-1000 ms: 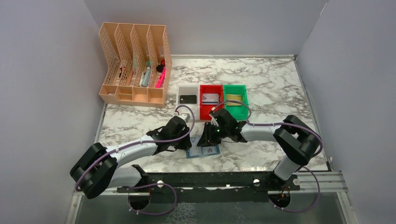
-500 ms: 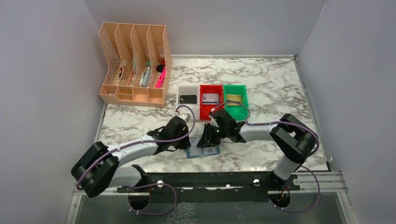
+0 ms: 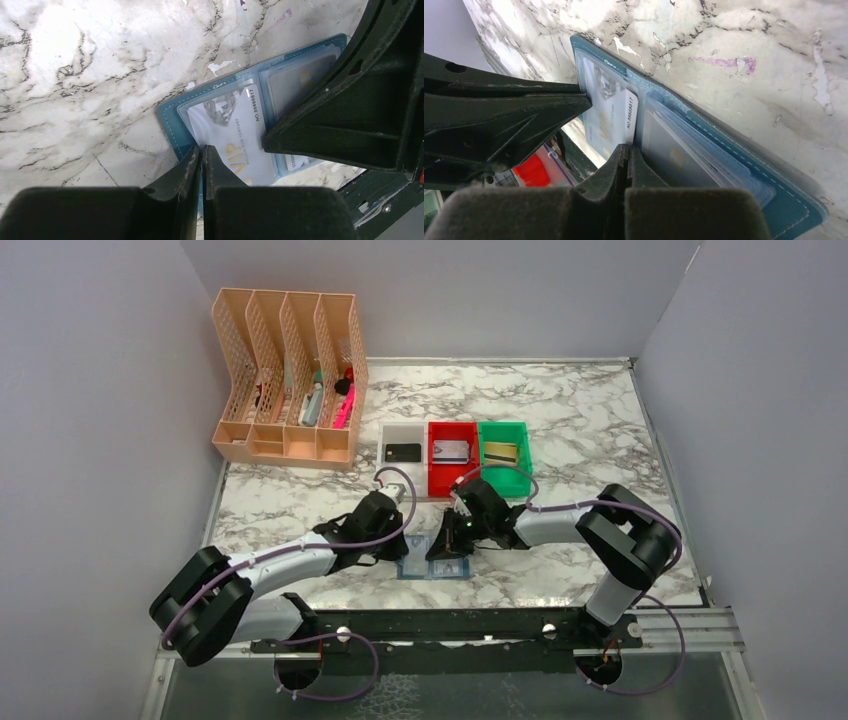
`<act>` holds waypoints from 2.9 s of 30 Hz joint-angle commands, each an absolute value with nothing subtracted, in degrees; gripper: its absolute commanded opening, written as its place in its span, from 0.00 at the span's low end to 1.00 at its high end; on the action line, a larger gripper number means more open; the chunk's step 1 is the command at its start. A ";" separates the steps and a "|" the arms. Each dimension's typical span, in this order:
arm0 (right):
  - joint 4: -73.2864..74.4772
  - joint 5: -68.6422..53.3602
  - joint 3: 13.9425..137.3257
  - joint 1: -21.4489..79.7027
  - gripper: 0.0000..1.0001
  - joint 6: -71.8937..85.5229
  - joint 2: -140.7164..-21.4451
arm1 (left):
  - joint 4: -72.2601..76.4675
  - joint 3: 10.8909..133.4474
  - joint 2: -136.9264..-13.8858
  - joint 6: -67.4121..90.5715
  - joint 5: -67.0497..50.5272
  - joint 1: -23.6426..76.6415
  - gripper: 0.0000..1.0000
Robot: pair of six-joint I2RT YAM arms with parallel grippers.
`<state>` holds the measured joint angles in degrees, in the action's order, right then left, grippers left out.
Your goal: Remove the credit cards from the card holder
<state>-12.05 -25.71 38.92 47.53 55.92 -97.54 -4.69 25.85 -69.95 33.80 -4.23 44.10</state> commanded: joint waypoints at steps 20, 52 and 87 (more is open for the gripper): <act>-11.39 -21.52 37.61 47.82 0.03 56.79 -94.26 | -13.12 29.02 -65.44 31.99 -9.86 44.38 0.38; -9.57 -21.74 38.16 47.81 0.24 55.30 -93.77 | -9.31 23.77 -72.93 35.41 -6.42 44.56 0.05; -14.00 -29.18 32.74 43.01 0.01 55.00 -91.61 | -9.45 24.25 -71.09 35.17 -3.65 44.65 0.01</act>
